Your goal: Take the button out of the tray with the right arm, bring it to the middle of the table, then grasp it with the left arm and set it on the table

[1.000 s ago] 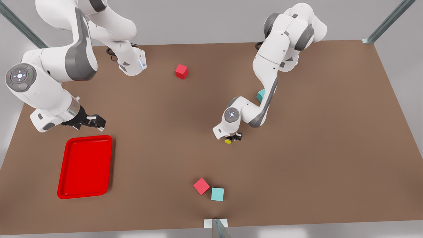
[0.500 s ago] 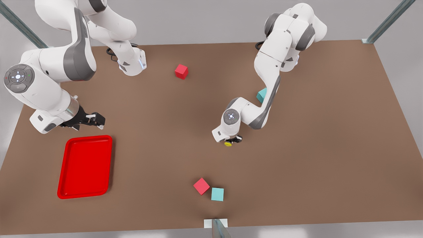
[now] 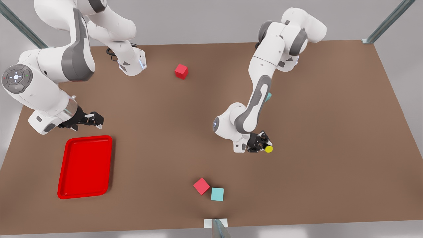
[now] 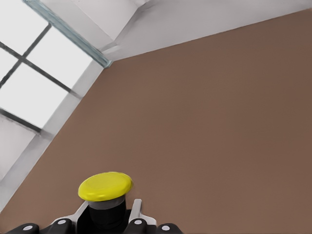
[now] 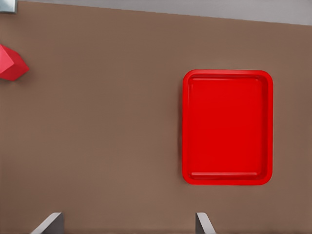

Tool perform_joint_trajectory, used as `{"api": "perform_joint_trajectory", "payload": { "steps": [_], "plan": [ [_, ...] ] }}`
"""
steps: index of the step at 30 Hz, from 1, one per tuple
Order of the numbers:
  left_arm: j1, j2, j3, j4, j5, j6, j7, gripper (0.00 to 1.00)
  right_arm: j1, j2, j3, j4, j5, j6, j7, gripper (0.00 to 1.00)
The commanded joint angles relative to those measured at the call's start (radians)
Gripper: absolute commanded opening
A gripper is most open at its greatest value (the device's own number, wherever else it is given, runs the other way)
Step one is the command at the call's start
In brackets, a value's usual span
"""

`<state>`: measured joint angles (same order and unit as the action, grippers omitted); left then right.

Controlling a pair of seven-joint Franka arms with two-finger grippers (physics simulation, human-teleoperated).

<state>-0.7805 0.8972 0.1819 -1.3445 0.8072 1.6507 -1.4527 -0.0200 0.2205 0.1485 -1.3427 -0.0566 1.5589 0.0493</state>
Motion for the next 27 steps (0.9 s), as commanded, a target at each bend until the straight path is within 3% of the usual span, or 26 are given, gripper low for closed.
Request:
{"api": "perform_joint_trajectory", "payload": {
  "steps": [1, 6, 23, 24, 25, 27],
  "plan": [
    [0.000, 0.031, 0.001, -0.001, 0.147, -0.094, -1.394, 0.32, 0.000, -0.001, 0.000, 0.000, 0.000, 0.000, -0.039, 1.00],
    [0.010, 0.112, 0.002, -0.001, 0.228, -0.043, -1.397, 0.32, -0.001, -0.001, -0.001, 0.000, 0.000, 0.000, -0.039, 1.00],
    [0.030, 0.169, 0.002, -0.004, 0.283, 0.006, -1.477, 0.33, 0.000, -0.001, -0.001, 0.000, -0.039, 0.000, -0.037, 1.00],
    [0.030, 0.169, 0.002, -0.013, 0.288, 0.006, -1.466, 0.93, 0.003, -0.001, -0.001, 0.000, -0.039, -0.002, -0.037, 1.00],
    [0.030, 0.169, 0.002, -0.016, 0.300, 0.006, -1.465, 1.00, 0.002, -0.001, -0.001, 0.000, -0.039, -0.002, -0.037, 1.00],
    [0.027, 0.169, 0.002, -0.016, 0.305, 0.004, -1.465, 1.00, 0.000, -0.001, -0.001, 0.000, -0.039, 0.000, -0.037, 1.00]
  ]
}}
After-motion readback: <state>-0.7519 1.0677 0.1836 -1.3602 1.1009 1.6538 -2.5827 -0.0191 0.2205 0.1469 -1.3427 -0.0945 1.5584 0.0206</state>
